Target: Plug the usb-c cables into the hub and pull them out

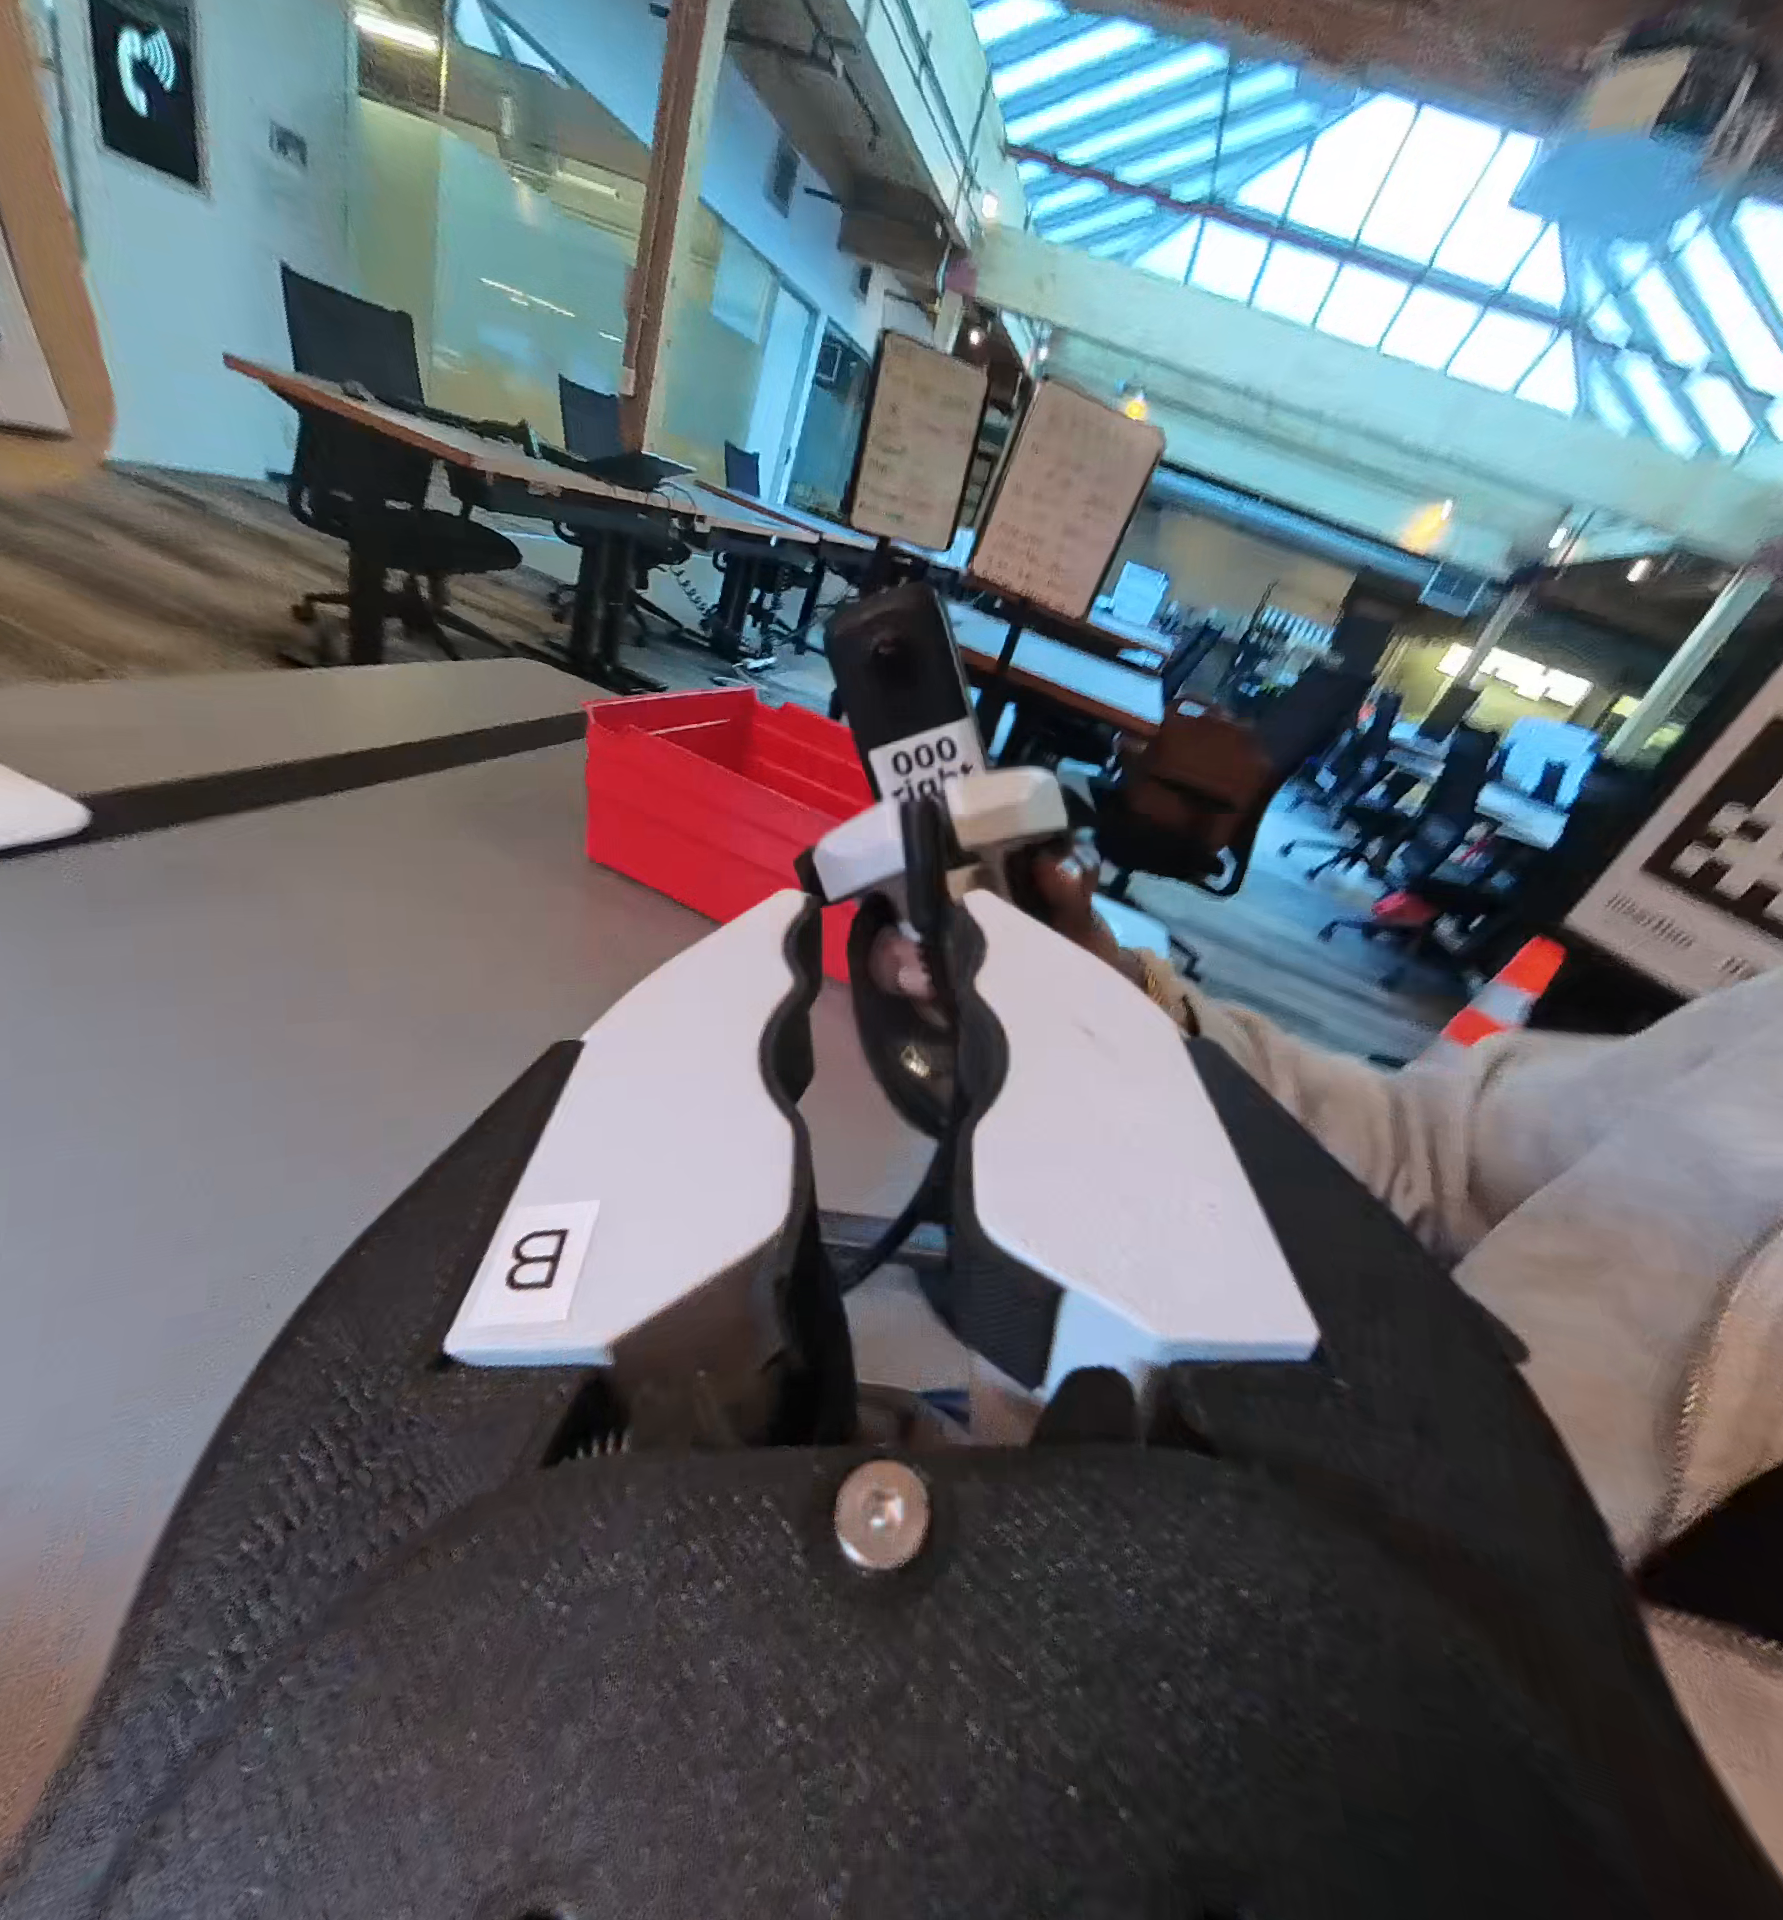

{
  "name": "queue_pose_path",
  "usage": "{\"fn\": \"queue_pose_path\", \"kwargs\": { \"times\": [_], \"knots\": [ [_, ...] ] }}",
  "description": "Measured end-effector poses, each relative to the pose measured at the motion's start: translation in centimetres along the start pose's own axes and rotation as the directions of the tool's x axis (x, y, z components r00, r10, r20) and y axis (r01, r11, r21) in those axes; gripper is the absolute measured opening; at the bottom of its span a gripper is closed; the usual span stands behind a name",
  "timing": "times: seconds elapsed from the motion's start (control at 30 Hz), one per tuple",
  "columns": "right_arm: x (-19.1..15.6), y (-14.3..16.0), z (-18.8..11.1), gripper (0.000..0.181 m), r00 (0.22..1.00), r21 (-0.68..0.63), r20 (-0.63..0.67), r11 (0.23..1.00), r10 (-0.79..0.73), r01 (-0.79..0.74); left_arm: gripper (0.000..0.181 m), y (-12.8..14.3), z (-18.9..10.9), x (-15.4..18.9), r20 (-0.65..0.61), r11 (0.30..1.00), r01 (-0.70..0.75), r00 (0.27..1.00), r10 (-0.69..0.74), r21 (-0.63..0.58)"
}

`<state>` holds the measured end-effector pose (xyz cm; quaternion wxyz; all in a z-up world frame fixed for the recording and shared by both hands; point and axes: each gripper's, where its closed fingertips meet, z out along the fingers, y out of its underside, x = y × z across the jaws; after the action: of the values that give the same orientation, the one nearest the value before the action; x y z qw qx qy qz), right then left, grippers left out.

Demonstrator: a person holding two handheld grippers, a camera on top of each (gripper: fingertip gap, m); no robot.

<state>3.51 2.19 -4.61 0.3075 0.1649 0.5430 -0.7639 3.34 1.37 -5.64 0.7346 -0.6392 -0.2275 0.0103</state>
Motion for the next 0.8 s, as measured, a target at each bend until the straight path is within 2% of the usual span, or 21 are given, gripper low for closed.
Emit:
{"fn": "queue_pose_path", "kwargs": {
  "times": [0.13, 0.23, 0.27, 0.33, 0.5, 0.6, 0.67, 0.73, 0.8],
  "knots": [
    [0.0, 0.4, 0.1, 0.005, 0.999, -0.008, 0.020, 0.999, 0.041, -0.041, 0.019, 0.1, 0.2, 0.2, -0.076, 0.984, 0.179, 0.981, -0.179, -0.002],
    [-0.1, 0.9, 0.2, 0.005, 0.999, -0.049, 0.020, 0.998, 0.032, -0.031, 0.024, 0.4, 0.3, 0.8, -0.124, 0.974, 0.226, 0.966, -0.228, -0.028],
    [-0.2, 1.1, 0.3, 0.005, 0.999, -0.061, 0.025, 0.998, 0.035, -0.034, 0.024, 0.6, 0.4, 1.0, -0.135, 0.972, 0.233, 0.962, -0.236, -0.039],
    [0.0, 1.3, 0.4, 0.005, 1.000, -0.078, 0.008, 0.997, 0.026, -0.025, 0.010, 0.7, 0.4, 1.2, -0.146, 0.975, 0.218, 0.964, -0.221, -0.036],
    [0.3, 1.5, 0.2, 0.006, 0.999, -0.111, -0.037, 0.994, 0.007, -0.011, 0.008, 1.0, 0.3, 1.0, -0.084, 0.990, 0.138, 0.987, -0.139, -0.013],
    [1.8, 1.6, -1.9, 0.048, 0.970, -0.201, -0.217, 0.978, -0.109, 0.065, 0.008, 1.2, -0.4, 1.1, -0.072, 0.985, 0.172, 0.983, -0.170, 0.028],
    [3.7, 2.4, -4.9, 0.058, 0.908, -0.302, -0.389, 0.953, -0.156, 0.034, 0.008, 1.8, -1.1, 1.1, -0.052, 0.977, 0.205, 0.978, -0.202, 0.062],
    [5.2, 4.4, -8.3, 0.061, 0.847, -0.365, -0.523, 0.922, -0.089, -0.128, 0.008, 2.7, -1.7, 1.2, -0.048, 0.968, 0.236, 0.971, -0.232, 0.082],
    [6.2, 7.1, -11.3, 0.060, 0.762, -0.356, -0.646, 0.866, 0.045, -0.352, 0.008, 3.5, -2.0, 1.5, -0.063, 0.962, 0.259, 0.965, -0.255, 0.083]
  ]
}}
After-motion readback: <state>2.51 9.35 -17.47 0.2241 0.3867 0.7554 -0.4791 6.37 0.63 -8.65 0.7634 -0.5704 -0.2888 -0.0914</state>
